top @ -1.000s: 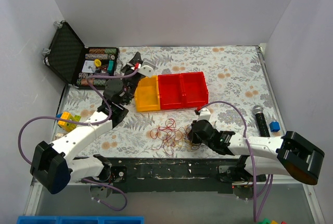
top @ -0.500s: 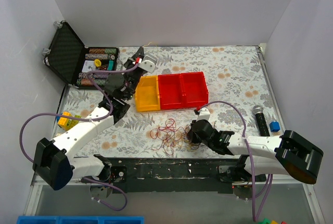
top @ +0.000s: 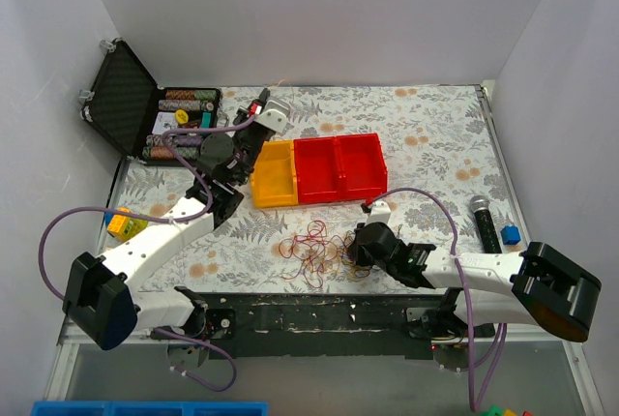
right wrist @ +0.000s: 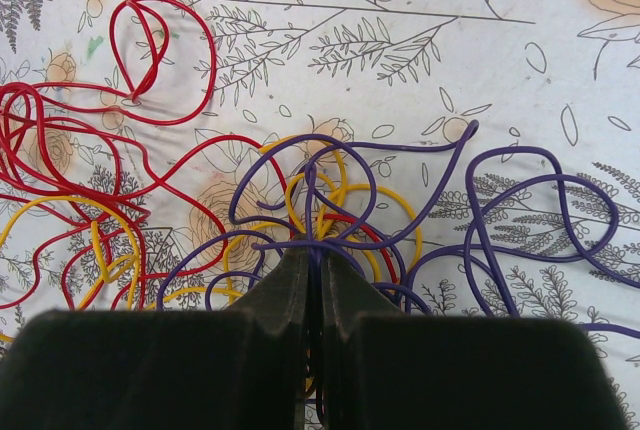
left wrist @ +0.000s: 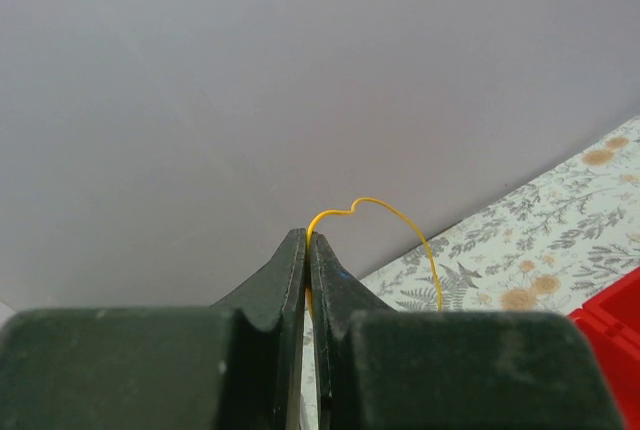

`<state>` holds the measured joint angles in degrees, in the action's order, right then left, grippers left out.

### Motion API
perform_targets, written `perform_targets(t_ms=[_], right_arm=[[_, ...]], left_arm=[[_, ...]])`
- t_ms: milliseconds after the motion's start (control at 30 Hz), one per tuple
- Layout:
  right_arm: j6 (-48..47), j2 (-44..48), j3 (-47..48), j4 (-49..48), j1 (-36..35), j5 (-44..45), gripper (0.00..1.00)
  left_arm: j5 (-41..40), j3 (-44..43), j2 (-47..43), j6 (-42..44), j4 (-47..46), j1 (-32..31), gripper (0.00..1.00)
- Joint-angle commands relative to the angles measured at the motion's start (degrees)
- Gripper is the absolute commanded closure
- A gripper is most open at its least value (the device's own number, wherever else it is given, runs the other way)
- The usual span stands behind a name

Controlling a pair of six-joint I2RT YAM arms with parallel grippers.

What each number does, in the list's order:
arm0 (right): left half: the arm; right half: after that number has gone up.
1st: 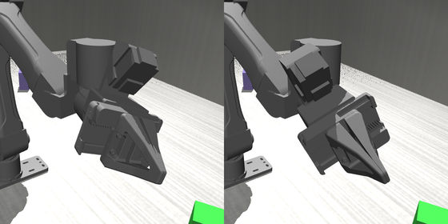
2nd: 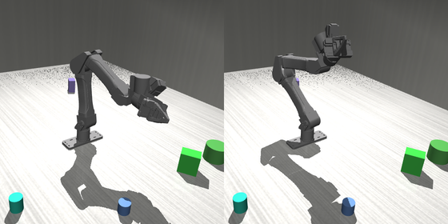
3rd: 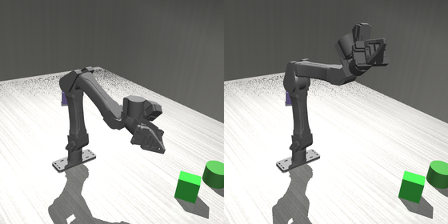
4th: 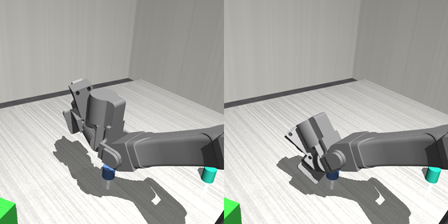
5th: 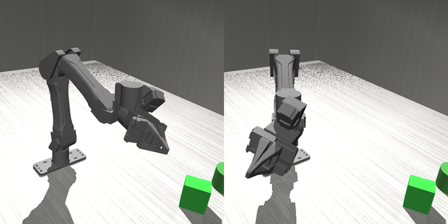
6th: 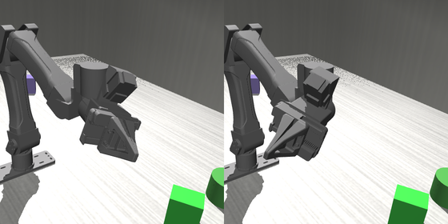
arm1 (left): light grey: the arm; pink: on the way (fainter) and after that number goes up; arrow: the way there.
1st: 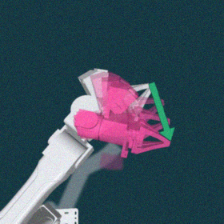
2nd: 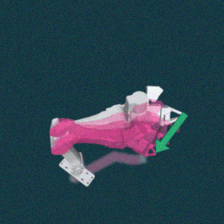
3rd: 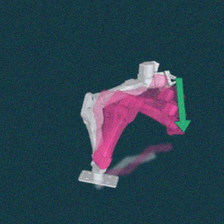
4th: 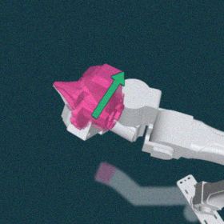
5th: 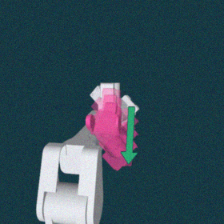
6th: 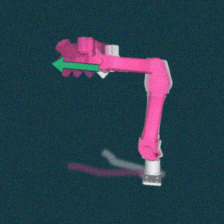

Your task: Untangle the cables

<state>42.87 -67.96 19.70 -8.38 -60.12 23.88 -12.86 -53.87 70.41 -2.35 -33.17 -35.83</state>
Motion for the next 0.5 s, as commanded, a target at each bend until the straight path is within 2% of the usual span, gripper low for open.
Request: perform_targets(t_ms=[0,167,467], right_arm=[[-0.16,-1.03,-1.69,2.67,-0.26,-1.12,0.99],[0.10,-0.50,-2.21,2.85,-0.26,-0.94,0.99],[0.28,-1.03,-2.39,2.49,-0.26,-1.20,0.99]], left_arm=[[-2.07,2.18,-0.45,-2.49,-0.14,-0.20,1.00],[-4.45,7.01,-2.20,-0.55,-2.43,0.76,1.00],[-4.45,11.76,-5.55,-1.70,1.70,0.85,1.00]])
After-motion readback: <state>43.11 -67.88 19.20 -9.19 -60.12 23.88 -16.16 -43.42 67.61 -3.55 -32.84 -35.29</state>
